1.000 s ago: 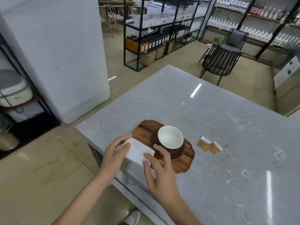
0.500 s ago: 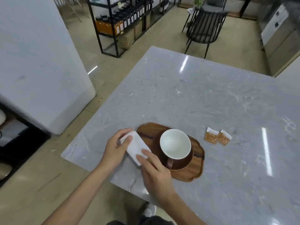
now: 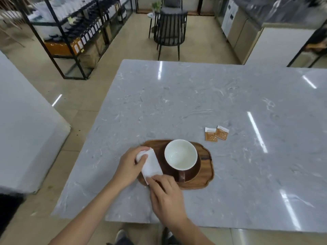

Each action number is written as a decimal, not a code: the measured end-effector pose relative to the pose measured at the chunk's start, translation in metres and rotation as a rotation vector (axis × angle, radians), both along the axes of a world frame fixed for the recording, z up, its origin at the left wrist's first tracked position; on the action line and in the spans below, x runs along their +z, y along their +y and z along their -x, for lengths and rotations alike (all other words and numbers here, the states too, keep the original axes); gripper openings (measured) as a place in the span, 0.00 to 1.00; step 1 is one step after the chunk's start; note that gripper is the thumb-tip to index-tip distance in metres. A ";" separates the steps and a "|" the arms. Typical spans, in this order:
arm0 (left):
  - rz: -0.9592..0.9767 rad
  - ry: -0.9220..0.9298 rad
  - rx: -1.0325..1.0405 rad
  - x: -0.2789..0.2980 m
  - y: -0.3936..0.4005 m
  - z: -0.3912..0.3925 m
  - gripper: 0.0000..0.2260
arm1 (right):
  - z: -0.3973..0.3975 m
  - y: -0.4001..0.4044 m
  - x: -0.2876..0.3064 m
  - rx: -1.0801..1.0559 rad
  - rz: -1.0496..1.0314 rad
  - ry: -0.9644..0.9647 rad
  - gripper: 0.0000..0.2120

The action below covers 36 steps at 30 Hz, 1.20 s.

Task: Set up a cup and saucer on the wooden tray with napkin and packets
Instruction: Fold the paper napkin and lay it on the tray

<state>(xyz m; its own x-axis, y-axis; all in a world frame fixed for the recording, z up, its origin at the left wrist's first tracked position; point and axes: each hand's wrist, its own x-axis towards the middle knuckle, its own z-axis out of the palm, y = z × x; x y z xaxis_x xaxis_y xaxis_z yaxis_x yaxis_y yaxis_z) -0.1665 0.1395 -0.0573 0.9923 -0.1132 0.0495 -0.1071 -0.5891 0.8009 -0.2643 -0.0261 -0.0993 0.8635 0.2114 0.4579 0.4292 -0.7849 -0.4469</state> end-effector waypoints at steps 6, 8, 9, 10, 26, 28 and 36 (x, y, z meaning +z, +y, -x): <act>-0.127 -0.063 -0.154 -0.001 0.011 -0.018 0.13 | 0.007 0.025 0.005 -0.112 -0.014 0.045 0.18; -0.186 -0.131 -0.202 -0.003 0.016 -0.023 0.13 | 0.007 0.034 0.005 -0.182 -0.007 0.069 0.21; -0.212 -0.186 -0.230 -0.003 0.017 -0.026 0.13 | 0.007 0.038 0.005 -0.217 -0.001 0.074 0.23; -0.225 -0.238 -0.263 -0.004 0.018 -0.029 0.11 | 0.006 0.041 0.005 -0.246 0.006 0.076 0.23; -0.472 -0.295 -0.764 -0.029 0.047 -0.066 0.24 | 0.018 0.092 -0.014 -0.515 0.134 0.056 0.27; -0.533 -0.289 -0.795 -0.029 0.045 -0.071 0.25 | 0.016 0.096 -0.014 -0.548 0.150 0.057 0.26; -0.582 -0.286 -0.844 -0.028 0.036 -0.087 0.23 | 0.004 0.105 -0.009 -0.620 0.144 0.077 0.25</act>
<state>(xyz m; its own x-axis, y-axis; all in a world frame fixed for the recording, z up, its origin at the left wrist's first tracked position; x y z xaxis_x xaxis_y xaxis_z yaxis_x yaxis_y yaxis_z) -0.0798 0.1752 -0.0852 0.5415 -0.8406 -0.0147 -0.7995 -0.5203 0.3003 -0.2686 0.0794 -0.1080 0.8743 -0.2833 0.3941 -0.1532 -0.9315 -0.3298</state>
